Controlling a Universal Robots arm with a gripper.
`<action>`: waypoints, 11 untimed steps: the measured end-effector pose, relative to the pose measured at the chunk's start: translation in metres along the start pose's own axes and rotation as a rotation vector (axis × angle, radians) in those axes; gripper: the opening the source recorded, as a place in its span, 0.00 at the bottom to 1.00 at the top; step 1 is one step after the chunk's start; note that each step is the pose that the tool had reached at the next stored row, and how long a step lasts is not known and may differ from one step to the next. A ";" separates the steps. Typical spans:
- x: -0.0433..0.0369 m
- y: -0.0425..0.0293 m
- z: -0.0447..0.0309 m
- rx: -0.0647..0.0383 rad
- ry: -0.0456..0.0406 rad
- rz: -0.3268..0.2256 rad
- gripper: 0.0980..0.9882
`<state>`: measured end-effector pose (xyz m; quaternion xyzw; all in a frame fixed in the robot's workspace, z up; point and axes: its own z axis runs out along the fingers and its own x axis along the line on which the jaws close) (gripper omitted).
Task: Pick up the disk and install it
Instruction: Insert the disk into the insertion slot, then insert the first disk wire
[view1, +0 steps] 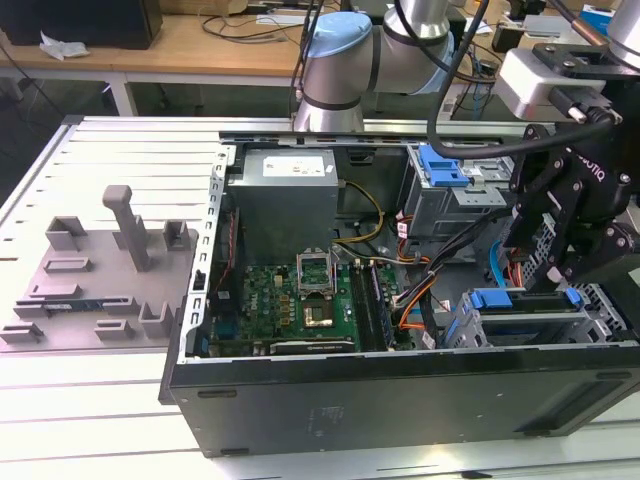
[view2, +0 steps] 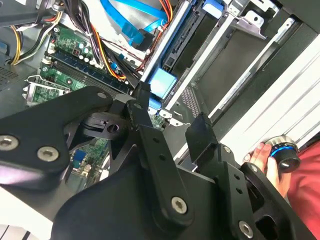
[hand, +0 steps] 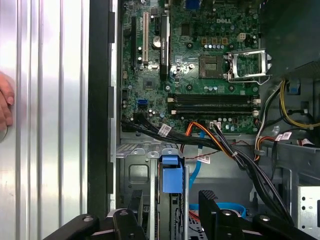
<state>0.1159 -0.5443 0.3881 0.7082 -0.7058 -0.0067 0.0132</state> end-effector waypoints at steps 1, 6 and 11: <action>0.0000 0.0000 0.0000 0.000 0.0001 0.000 0.52; -0.0001 0.0000 0.0000 0.000 0.0003 -0.002 0.52; -0.0005 0.0000 0.0000 0.000 0.0021 -0.002 0.52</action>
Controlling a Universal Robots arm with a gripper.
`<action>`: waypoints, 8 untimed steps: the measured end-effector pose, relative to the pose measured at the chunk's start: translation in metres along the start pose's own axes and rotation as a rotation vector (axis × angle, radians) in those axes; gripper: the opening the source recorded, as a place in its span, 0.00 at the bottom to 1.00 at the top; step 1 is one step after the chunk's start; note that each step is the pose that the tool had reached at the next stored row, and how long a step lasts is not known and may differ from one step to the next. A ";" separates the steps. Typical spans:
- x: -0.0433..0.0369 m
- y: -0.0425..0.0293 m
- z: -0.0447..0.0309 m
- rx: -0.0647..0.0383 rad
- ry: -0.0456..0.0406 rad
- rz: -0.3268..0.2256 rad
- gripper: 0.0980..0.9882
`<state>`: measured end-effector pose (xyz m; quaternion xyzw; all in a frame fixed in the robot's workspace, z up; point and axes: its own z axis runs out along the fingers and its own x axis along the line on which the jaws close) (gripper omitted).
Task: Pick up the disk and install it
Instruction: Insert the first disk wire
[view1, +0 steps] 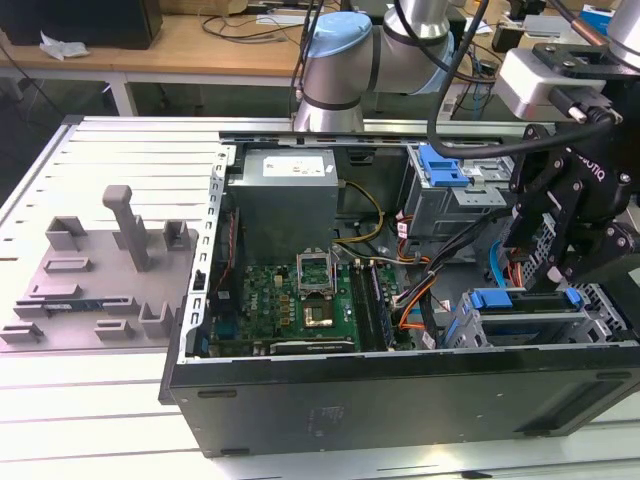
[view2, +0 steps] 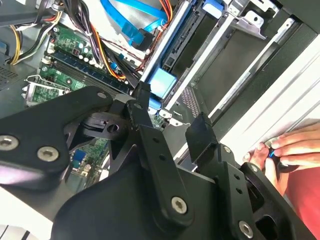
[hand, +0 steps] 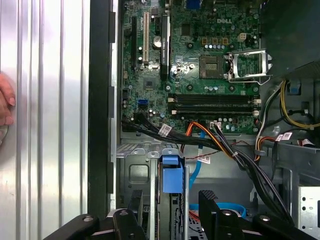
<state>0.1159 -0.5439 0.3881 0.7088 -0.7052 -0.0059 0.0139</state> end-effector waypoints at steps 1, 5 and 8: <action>-0.0014 0.0000 0.0001 0.000 0.0017 0.000 0.52; -0.0124 0.0003 0.0012 0.040 0.0359 -0.021 0.52; -0.0131 0.0010 0.0034 0.050 0.0401 0.005 0.52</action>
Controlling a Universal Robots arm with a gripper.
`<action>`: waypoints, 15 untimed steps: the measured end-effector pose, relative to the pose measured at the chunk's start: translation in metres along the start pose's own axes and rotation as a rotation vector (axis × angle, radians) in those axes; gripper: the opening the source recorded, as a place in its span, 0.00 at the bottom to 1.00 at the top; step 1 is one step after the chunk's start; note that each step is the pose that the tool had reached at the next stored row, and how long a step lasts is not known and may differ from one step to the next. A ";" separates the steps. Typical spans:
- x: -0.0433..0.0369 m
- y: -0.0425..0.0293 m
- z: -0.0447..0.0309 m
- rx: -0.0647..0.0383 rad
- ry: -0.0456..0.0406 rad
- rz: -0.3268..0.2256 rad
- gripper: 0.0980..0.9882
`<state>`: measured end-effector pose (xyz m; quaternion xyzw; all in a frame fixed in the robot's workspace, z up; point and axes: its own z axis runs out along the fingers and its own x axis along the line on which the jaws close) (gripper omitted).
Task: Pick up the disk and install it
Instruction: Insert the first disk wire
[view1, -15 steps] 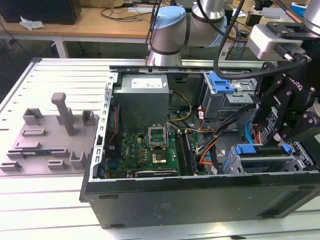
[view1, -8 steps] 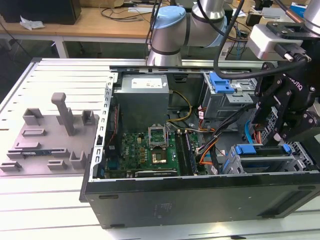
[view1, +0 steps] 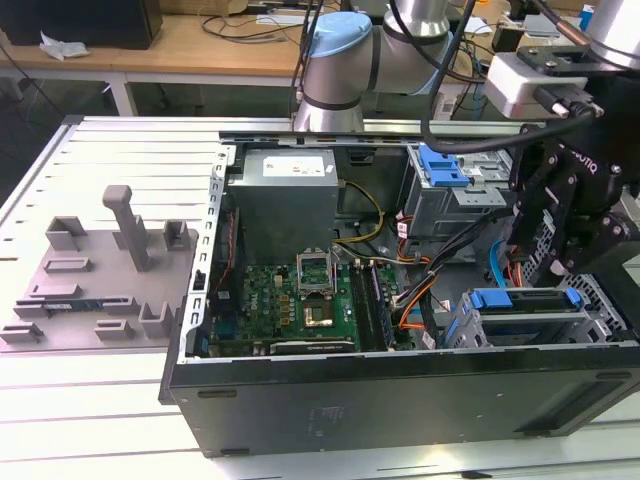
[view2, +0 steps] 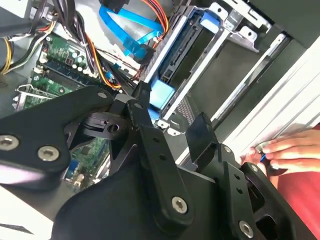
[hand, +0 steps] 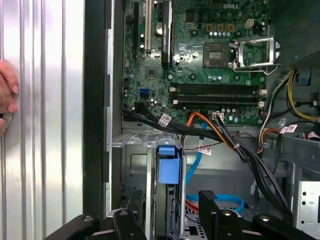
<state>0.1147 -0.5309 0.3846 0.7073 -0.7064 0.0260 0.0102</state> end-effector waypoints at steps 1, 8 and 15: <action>-0.0001 0.0000 0.0006 -0.001 0.0005 0.015 0.52; -0.0038 0.0001 0.0081 -0.002 0.0306 0.061 0.52; -0.0272 0.0002 0.0089 -0.001 0.0937 0.060 0.36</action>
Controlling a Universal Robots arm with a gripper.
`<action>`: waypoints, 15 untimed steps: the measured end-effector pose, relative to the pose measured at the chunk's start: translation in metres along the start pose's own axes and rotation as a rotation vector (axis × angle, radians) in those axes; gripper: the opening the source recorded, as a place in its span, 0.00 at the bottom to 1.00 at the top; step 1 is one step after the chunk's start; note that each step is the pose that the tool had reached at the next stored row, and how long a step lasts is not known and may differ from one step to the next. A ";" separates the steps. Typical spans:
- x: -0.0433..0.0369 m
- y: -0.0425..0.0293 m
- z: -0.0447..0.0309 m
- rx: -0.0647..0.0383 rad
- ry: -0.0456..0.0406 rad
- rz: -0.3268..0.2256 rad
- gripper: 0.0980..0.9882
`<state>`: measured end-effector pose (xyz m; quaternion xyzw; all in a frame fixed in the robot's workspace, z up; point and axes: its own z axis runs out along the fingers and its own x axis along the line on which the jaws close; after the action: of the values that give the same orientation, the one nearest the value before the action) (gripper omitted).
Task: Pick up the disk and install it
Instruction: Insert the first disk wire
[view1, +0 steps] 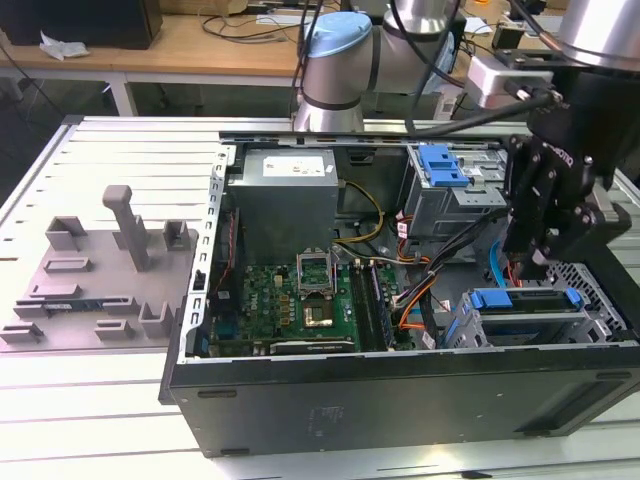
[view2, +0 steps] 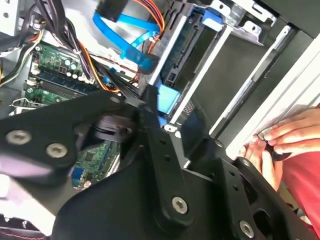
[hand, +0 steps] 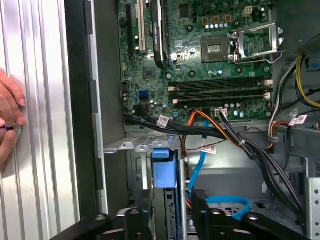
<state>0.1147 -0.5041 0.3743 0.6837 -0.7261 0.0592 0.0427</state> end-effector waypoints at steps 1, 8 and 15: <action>-0.0032 0.0002 -0.0003 0.000 0.0040 0.000 0.36; -0.0400 0.0024 -0.0058 0.003 0.0418 -0.001 0.29; -0.0738 0.0036 -0.0107 0.011 0.1809 -0.003 0.29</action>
<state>0.1155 -0.4295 0.3742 0.6770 -0.7178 0.1246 0.1045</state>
